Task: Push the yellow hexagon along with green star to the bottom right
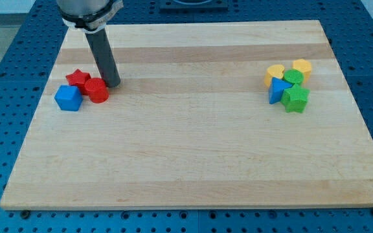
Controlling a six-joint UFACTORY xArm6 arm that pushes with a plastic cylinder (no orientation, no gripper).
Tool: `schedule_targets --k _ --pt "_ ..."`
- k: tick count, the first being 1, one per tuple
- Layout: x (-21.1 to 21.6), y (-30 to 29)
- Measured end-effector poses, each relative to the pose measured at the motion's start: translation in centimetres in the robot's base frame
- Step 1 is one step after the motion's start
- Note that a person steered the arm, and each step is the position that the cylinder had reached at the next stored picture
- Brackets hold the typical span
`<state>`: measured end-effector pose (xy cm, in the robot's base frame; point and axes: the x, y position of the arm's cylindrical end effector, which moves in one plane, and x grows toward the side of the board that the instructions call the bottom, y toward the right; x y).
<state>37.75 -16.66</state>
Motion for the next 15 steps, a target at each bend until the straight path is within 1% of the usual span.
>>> schedule_targets --k 1,2,3,4,8,9,10,11,13,15 --pt "0.0 0.1" --pt "-1.0 0.1" --pt "-2.7 1.3" --pt "-3.9 5.6" --pt "-6.2 29.2" --pt "-6.2 33.6" --pt "-6.2 36.3" --pt "-5.0 37.5" --pt "-3.4 37.6" --pt "-4.6 38.5"
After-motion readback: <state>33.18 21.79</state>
